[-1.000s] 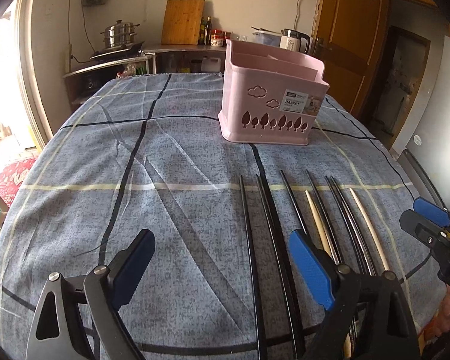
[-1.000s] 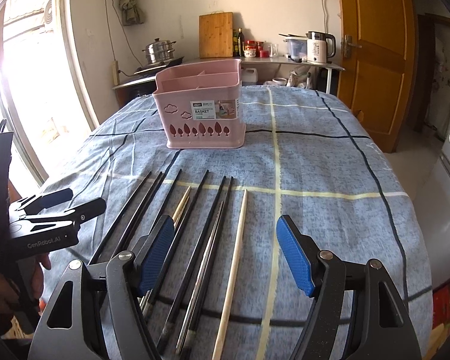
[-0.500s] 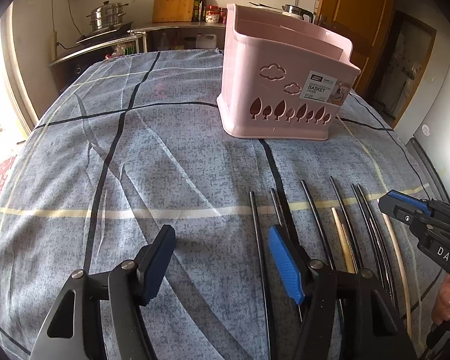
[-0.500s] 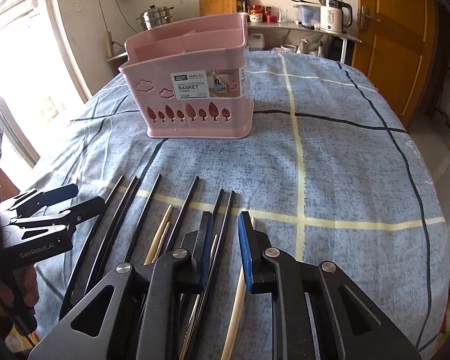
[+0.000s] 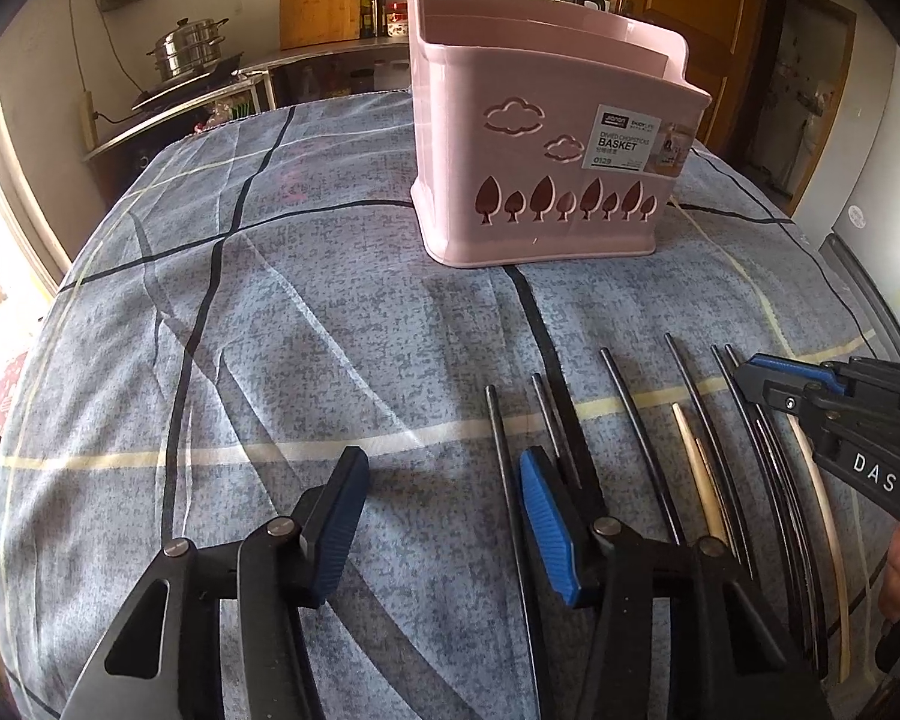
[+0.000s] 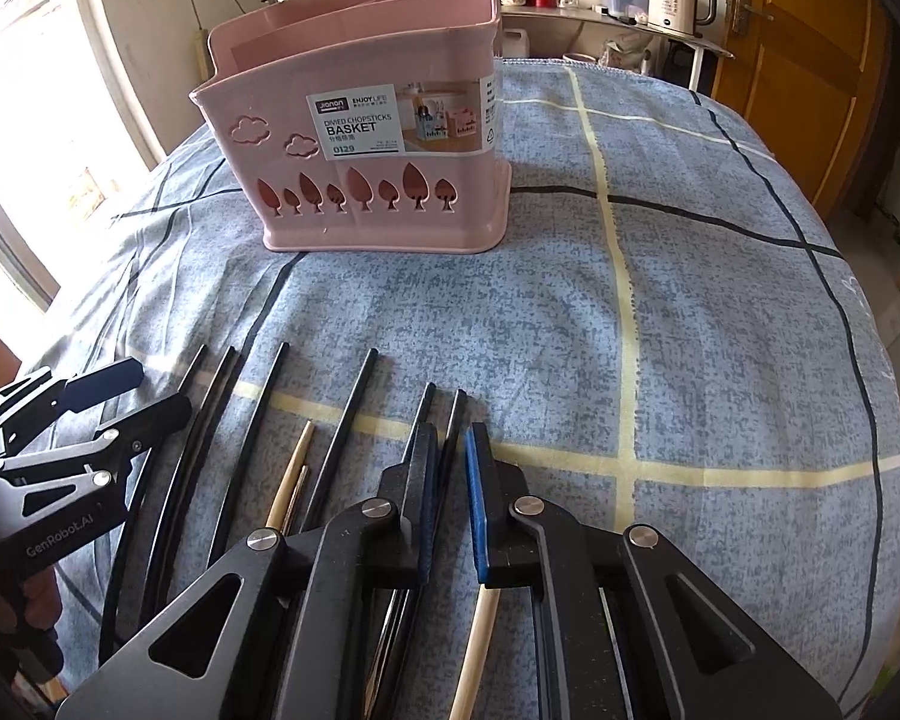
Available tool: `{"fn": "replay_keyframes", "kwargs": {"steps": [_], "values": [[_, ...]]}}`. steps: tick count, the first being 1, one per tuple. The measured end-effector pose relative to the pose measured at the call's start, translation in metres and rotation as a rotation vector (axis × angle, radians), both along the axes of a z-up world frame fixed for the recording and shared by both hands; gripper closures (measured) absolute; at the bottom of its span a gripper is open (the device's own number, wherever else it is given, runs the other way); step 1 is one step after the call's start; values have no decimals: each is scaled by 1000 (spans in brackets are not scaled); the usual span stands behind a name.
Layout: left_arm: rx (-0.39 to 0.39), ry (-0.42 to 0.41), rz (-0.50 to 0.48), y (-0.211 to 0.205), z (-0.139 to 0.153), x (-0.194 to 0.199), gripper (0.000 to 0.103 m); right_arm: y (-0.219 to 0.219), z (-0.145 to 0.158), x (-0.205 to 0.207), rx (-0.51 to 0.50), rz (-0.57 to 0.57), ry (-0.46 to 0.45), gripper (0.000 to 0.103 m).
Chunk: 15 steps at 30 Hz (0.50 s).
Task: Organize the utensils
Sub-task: 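Lower the left tool onto a black chopstick and close it while the right tool grasps another chopstick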
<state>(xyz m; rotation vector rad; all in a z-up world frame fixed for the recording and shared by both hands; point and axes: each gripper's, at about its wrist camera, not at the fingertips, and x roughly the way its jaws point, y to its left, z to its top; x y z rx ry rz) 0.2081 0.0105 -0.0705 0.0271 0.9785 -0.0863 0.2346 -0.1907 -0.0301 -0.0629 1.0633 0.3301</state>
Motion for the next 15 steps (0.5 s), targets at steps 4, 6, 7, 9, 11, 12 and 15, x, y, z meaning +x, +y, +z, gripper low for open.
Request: {"fn": "replay_keyframes", "kwargs": {"steps": [4, 6, 7, 9, 11, 12, 15], "values": [[14, 7, -37, -6, 1, 2, 61, 5, 0, 3, -35, 9, 4, 95], [16, 10, -53, -8, 2, 4, 70, 7, -1, 3, -44, 14, 0, 96], [18, 11, -58, -10, 2, 5, 72, 7, -1, 3, -43, 14, 0, 96], [19, 15, -61, -12, 2, 7, 82, 6, -1, 4, -35, 11, 2, 97], [25, 18, -54, -14, 3, 10, 92, 4, -1, 5, -14, 7, 8, 97], [21, 22, -48, -13, 3, 11, 95, 4, 0, 5, -9, 7, 4, 97], [-18, 30, -37, -10, 7, 15, 97, 2, 8, 4, 9, 7, -12, 97]]}}
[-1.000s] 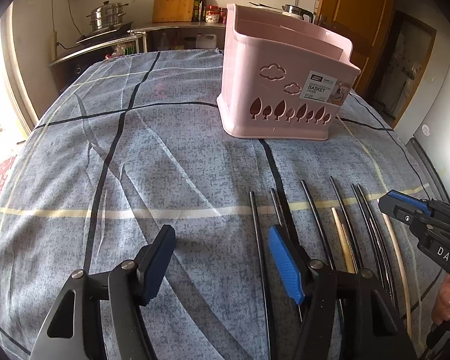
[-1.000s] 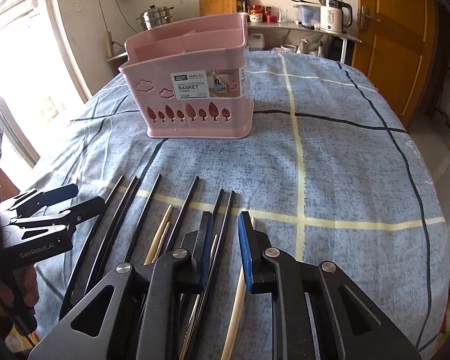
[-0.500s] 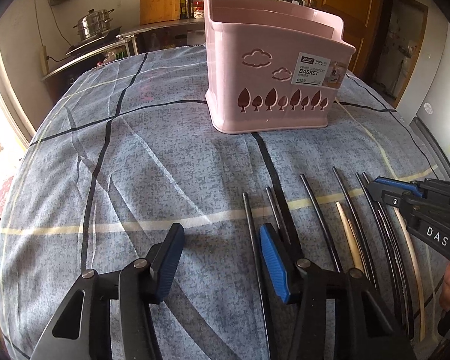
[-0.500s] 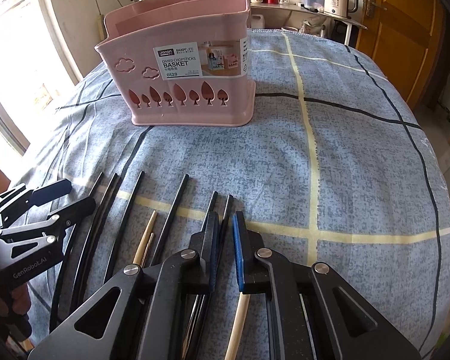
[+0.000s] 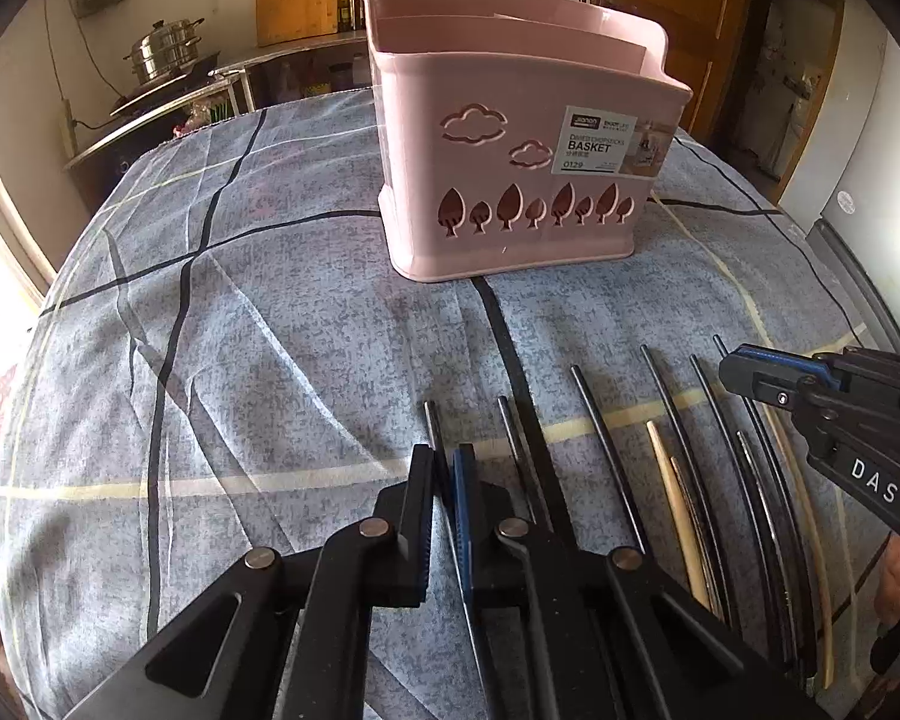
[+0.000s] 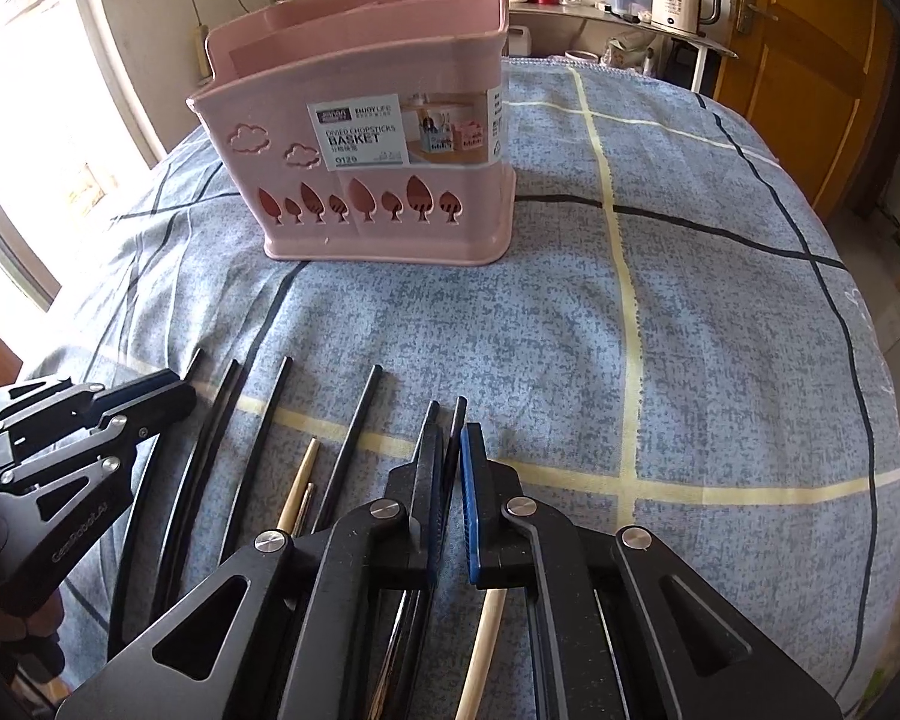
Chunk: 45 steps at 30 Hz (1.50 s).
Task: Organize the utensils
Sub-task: 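Lower the left tool onto a black chopstick and close it while the right tool grasps another chopstick, then lift the held chopsticks and carry both tools over the pink basket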
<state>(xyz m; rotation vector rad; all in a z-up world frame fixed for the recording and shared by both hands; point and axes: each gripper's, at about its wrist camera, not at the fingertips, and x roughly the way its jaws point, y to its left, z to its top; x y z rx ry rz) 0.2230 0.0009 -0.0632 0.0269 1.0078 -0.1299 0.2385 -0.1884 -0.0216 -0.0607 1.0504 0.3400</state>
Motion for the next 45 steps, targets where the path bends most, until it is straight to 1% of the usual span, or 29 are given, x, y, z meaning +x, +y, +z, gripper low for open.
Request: {"fn": "replay_keyframes", "kwargs": {"steps": [3, 8, 13, 19, 22, 26, 29, 36, 45], "values": [[-21, -19, -1, 3, 11, -1, 98, -3, 13, 0, 22, 1, -22, 98], [-47, -72, -14, 4, 39, -4, 98, -8, 39, 0, 59, -4, -70, 98], [-67, -149, -19, 9, 78, -3, 99, -11, 75, -2, 93, 0, -151, 99], [-72, -244, -10, 18, 122, -1, 99, -12, 114, -3, 124, -1, -254, 99], [-71, -288, -7, 22, 141, -1, 99, -15, 135, -3, 137, -7, -316, 99], [-96, -343, 7, 29, 162, -2, 99, -21, 157, -2, 153, -18, -377, 99], [-111, -369, 19, 33, 169, -7, 99, -25, 165, -6, 160, -26, -407, 99], [-123, -371, 19, 33, 169, -24, 99, -32, 165, -21, 164, -27, -420, 99], [-125, -337, 12, 35, 179, -50, 99, -38, 169, -41, 160, -13, -416, 99]]}}
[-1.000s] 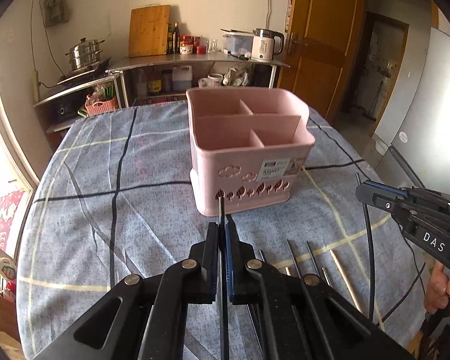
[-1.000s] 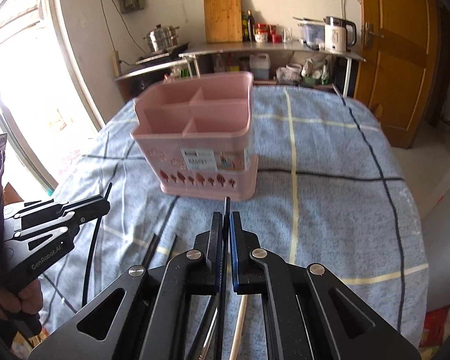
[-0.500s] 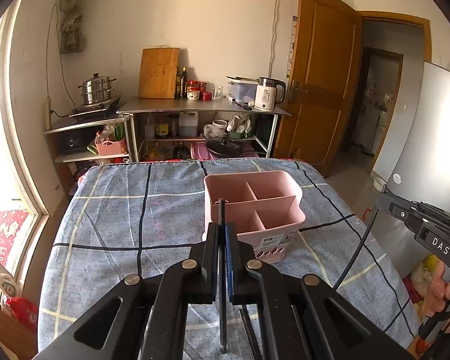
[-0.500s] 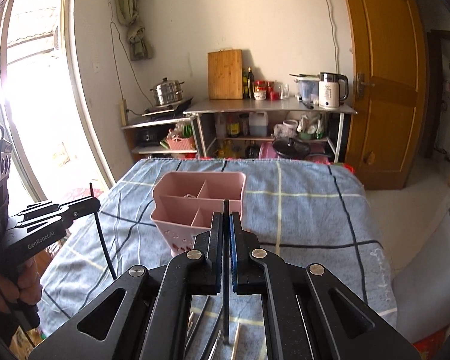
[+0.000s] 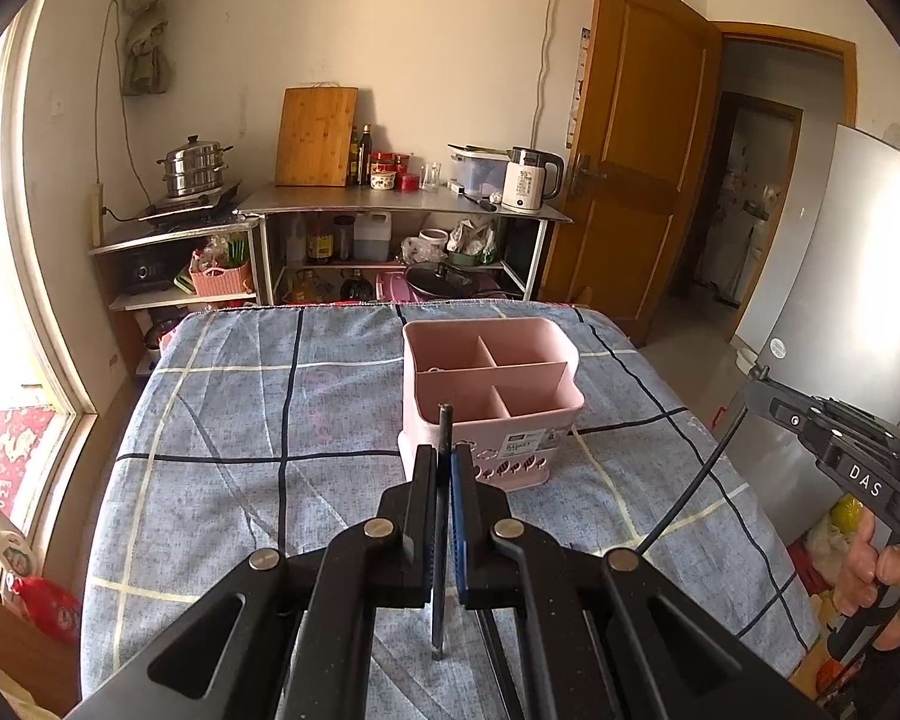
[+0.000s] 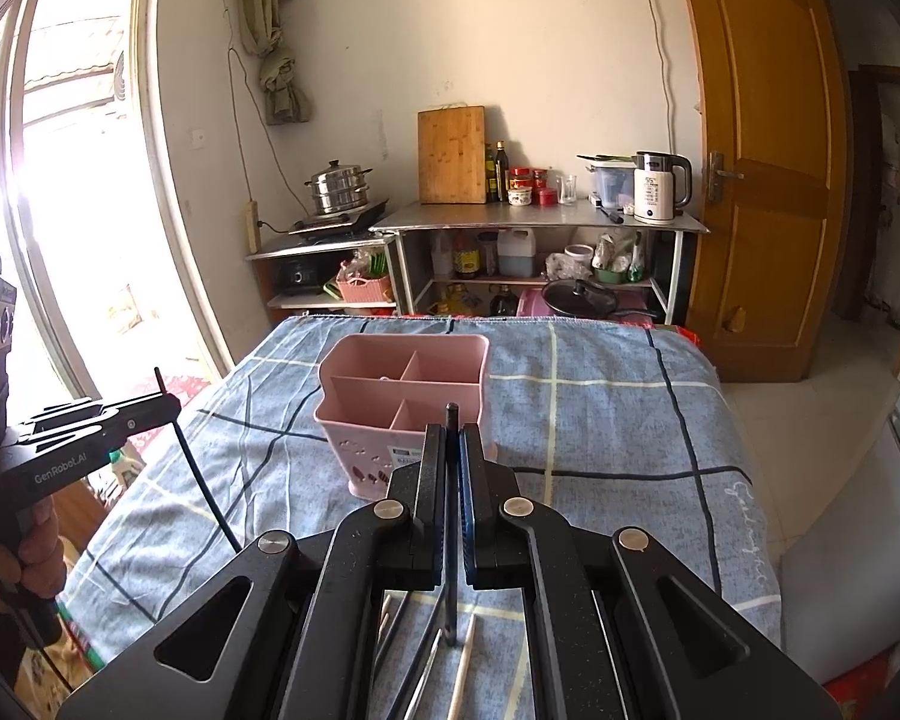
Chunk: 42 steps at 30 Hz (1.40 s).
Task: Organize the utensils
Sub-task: 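Lift the held chopsticks and carry both tools over the pink basket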
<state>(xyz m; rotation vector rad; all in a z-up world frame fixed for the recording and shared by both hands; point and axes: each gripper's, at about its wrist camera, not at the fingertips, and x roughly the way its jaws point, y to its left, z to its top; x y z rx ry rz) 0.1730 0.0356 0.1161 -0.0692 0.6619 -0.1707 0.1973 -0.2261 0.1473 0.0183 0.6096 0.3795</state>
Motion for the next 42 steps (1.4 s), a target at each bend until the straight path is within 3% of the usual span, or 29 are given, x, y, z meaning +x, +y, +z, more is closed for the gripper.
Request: {"fn": "replay_keyframes", "kwargs": {"steps": [10, 19, 34, 42], "values": [[-2, 10, 5, 6, 7, -12, 99, -3, 6, -10, 0, -1, -18, 99], [-53, -45, 5, 14, 33, 2, 99, 0, 29, -4, 39, 0, -72, 99], [-142, -121, 43, 25, 91, 68, 99, 37, 74, 47, 126, 23, -145, 99], [-172, -123, 61, 25, 90, 110, 99, 42, 75, 84, 183, -3, -155, 99]]}}
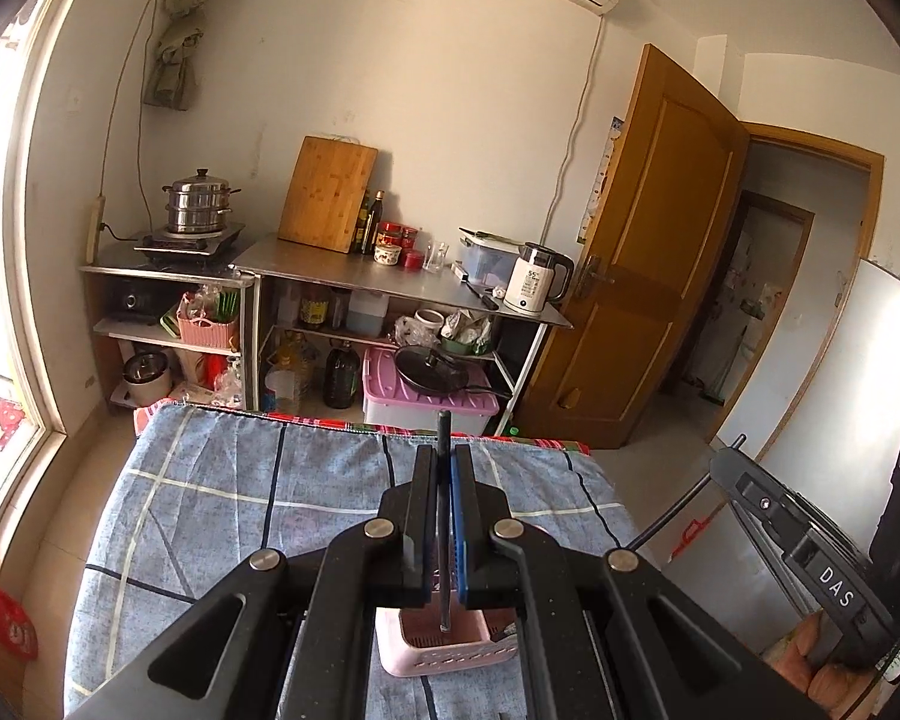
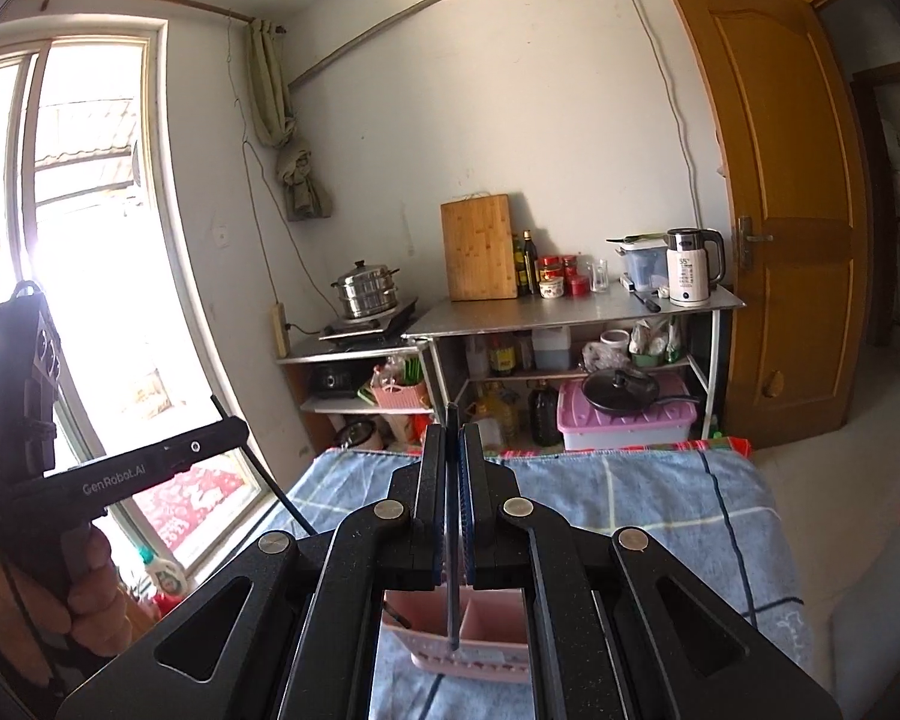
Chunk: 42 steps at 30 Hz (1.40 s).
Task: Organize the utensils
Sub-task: 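Lift the held chopsticks and carry both tools over the pink basket, then open the left tool over the basket while the right tool opens, dropping chopsticks in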
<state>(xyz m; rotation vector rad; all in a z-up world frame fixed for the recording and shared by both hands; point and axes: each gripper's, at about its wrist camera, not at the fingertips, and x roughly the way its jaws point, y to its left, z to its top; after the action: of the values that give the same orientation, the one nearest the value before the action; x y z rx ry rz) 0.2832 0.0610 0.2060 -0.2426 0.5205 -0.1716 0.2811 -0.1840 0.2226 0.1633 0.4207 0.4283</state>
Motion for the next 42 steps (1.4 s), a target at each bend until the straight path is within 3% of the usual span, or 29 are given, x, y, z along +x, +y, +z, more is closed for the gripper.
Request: {"fn": "replay_keyframes", "kwargs": {"steps": [6, 14, 18, 20, 22, 24, 25, 34, 42], "values": [[-11, 60, -2, 1, -30, 23, 99, 12, -23, 20, 6, 8, 46, 99], [-7, 167, -18, -7, -75, 42, 99, 15, -69, 40, -5, 30, 176, 99], [-2, 189, -15, -9, -85, 47, 98, 12, -80, 46, -12, 34, 221, 99], [-1, 186, -14, -8, -85, 46, 95, 10, -82, 48, -11, 41, 235, 99], [0, 176, -7, -6, -83, 44, 85, 8, -81, 46, -20, 41, 232, 97], [-8, 153, -3, -3, -81, 38, 68, 5, -78, 41, -23, 38, 218, 90], [-12, 142, -1, -1, -79, 35, 66, 5, -75, 39, -20, 38, 215, 89], [-17, 80, 19, 7, -73, -9, 64, -13, -64, 8, -13, 41, 185, 84], [-29, 54, -3, 2, -87, -64, 64, -38, -61, -37, 8, 21, 152, 84]]}}
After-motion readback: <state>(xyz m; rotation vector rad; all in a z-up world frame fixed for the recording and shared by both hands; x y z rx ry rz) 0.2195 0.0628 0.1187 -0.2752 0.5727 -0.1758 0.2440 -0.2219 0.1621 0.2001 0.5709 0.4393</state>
